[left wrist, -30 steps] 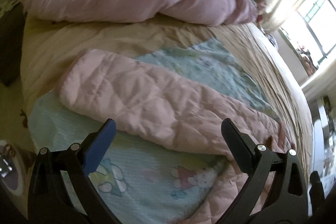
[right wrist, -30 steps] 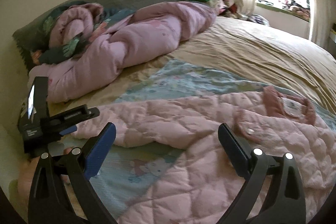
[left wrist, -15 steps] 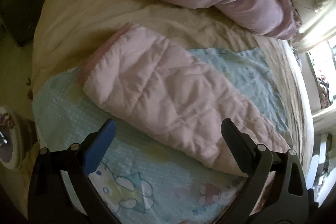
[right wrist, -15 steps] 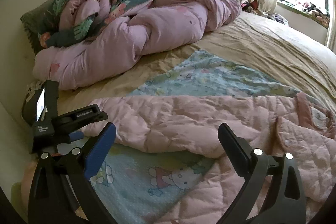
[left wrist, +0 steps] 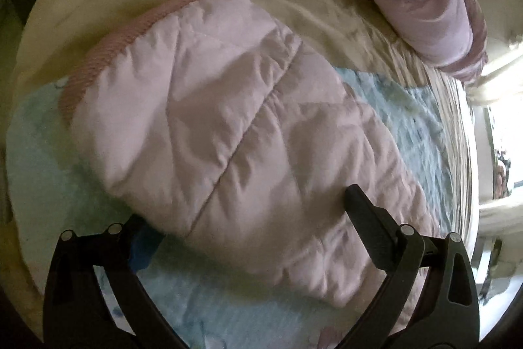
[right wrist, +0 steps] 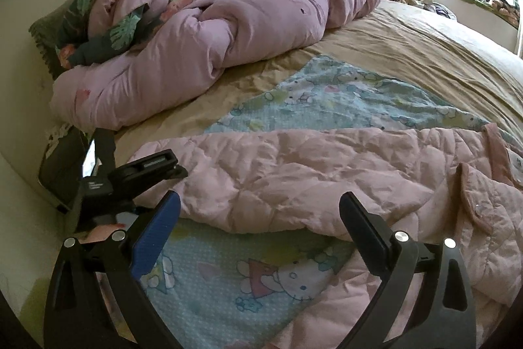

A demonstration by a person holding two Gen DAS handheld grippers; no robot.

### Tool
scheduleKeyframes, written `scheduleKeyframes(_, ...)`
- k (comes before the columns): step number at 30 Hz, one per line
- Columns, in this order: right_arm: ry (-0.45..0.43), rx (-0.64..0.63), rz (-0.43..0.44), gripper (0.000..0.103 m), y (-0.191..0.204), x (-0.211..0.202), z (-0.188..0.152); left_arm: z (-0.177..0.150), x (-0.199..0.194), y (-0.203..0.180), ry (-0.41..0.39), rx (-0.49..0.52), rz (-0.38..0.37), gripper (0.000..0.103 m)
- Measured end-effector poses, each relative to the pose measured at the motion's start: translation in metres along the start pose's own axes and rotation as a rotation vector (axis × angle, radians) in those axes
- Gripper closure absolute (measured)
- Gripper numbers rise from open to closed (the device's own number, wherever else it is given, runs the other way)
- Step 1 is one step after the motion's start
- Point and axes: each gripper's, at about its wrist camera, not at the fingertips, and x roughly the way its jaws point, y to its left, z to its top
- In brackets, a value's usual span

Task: Fold large clothes
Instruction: 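Grasp the sleeve cuff with the left gripper and lift it, then fold the held sleeve across the coat body toward the collar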

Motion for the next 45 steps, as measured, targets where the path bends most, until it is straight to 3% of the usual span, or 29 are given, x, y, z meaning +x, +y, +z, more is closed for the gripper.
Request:
scheduleKeyframes(2, -0.005, 0.011, -0.003, 0.006, -0.006, -0.003, -0.002, 0.002, -0.002, -0.001, -0.031, -0.005, -0.024, 0.010)
scheduleKeyframes(4, -0.010, 0.029, -0.008, 0.006, -0.015, -0.007, -0.006, 0.005, -0.008, -0.002, -0.060, -0.009, -0.057, 0.020)
scheduleKeyframes(6, -0.018, 0.046, -0.014, 0.006, -0.023, -0.010, -0.009, 0.008, -0.018, -0.004, -0.098, 0.006, -0.053, 0.053)
scheduleKeyframes(7, -0.021, 0.054, -0.014, 0.006, -0.027, -0.012, -0.010, 0.009, -0.024, -0.005, -0.119, 0.017, -0.070, 0.059)
scheduleKeyframes(9, -0.028, 0.067, -0.014, 0.006, -0.034, -0.017, -0.013, 0.013, -0.035, -0.006, -0.155, 0.033, -0.123, 0.083)
scheduleKeyframes(10, -0.034, 0.077, -0.014, 0.006, -0.037, -0.020, -0.015, 0.013, -0.041, -0.007, -0.172, 0.037, -0.149, 0.087)
scheduleKeyframes(14, -0.052, 0.106, -0.013, 0.006, -0.049, -0.031, -0.020, 0.014, -0.061, -0.017, -0.214, 0.066, -0.245, 0.089)
scheduleKeyframes(21, -0.091, 0.184, -0.031, 0.006, -0.082, -0.058, -0.033, 0.005, -0.103, -0.044, -0.292, 0.160, -0.349, 0.090)
scheduleKeyframes(27, -0.136, 0.229, -0.135, 0.006, -0.110, -0.086, -0.056, -0.019, -0.150, -0.082, -0.391, 0.317, -0.439, 0.090)
scheduleKeyframes(34, -0.164, 0.279, -0.171, 0.006, -0.141, -0.121, -0.085, -0.055, -0.188, -0.119, -0.451, 0.444, -0.541, 0.091)
scheduleKeyframes(45, -0.225, 0.383, -0.198, 0.006, -0.198, -0.178, -0.114, -0.115, -0.223, -0.182, -0.471, 0.604, -0.601, 0.091)
